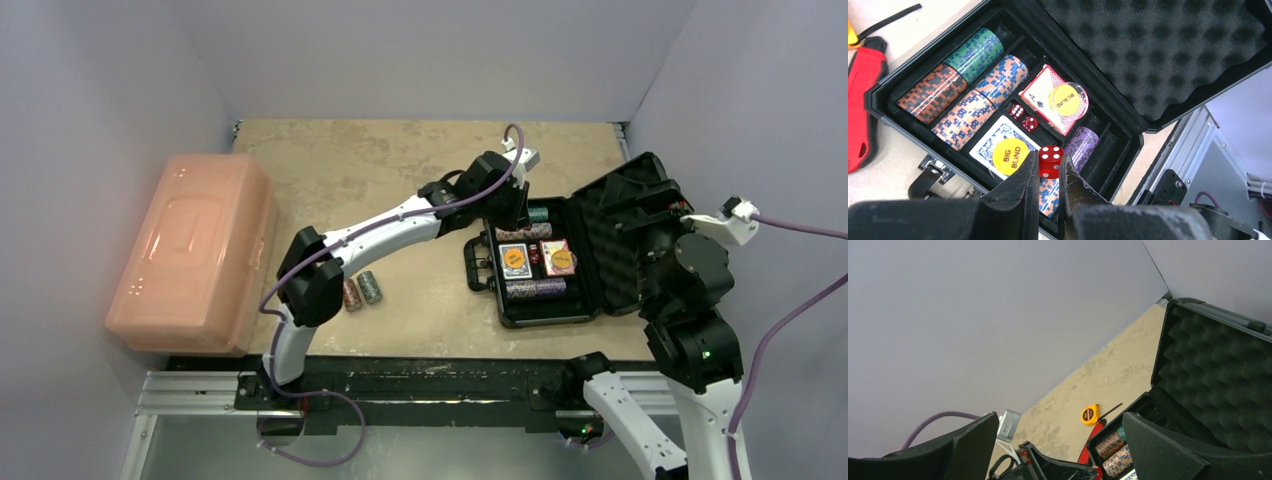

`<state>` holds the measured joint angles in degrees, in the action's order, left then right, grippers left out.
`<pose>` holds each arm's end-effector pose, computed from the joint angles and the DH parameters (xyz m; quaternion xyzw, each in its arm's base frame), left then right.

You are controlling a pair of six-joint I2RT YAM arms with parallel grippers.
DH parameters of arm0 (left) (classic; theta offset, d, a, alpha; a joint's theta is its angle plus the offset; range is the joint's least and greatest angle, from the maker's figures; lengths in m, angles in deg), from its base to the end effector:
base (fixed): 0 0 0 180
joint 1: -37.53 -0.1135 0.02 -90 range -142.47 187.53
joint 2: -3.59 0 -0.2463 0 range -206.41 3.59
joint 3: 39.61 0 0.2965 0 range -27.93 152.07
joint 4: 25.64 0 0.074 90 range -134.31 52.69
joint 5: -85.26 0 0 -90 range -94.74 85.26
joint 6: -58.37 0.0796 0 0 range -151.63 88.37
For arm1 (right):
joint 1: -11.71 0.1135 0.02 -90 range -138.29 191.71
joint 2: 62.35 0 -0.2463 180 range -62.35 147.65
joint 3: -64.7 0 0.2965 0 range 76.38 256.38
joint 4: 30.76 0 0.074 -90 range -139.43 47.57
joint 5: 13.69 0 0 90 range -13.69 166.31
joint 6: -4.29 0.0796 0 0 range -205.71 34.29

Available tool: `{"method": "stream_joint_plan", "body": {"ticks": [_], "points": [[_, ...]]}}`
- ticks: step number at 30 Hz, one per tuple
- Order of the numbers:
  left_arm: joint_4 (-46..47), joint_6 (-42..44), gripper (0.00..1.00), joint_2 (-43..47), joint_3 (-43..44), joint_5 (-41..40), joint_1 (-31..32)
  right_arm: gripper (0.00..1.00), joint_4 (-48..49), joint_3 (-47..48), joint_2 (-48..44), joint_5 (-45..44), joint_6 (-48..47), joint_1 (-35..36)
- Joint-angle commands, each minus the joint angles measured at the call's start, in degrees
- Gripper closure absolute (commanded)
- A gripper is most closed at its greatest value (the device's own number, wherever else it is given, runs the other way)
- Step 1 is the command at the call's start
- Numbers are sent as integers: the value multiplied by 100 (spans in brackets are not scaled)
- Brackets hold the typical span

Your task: Pack up texas hold em set

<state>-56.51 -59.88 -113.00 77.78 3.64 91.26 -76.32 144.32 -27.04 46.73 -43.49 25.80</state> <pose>0.3213 -0.4575 0.2614 0.2261 0.8347 -0.3745 0.3345 0.1787 0.0043 0.4599 0.3411 0.6270 0.1582 0.6823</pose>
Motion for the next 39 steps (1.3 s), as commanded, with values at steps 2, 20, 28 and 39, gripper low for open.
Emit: {"method": "stream_joint_plan", "body": {"ticks": [2,20,28,39], "points": [[-206,80,100,-492,787,76,59,1,115,16,-184,-467,-189,147],[-425,194,100,-1641,1701,-14,214,1,134,-246,-418,-596,-240,276],[-429,221,100,-2034,1799,-19,283,1,116,-339,-434,-577,-231,267],[-344,259,100,-2348,1936,26,330,1,172,-396,-359,-522,-226,269]]}}
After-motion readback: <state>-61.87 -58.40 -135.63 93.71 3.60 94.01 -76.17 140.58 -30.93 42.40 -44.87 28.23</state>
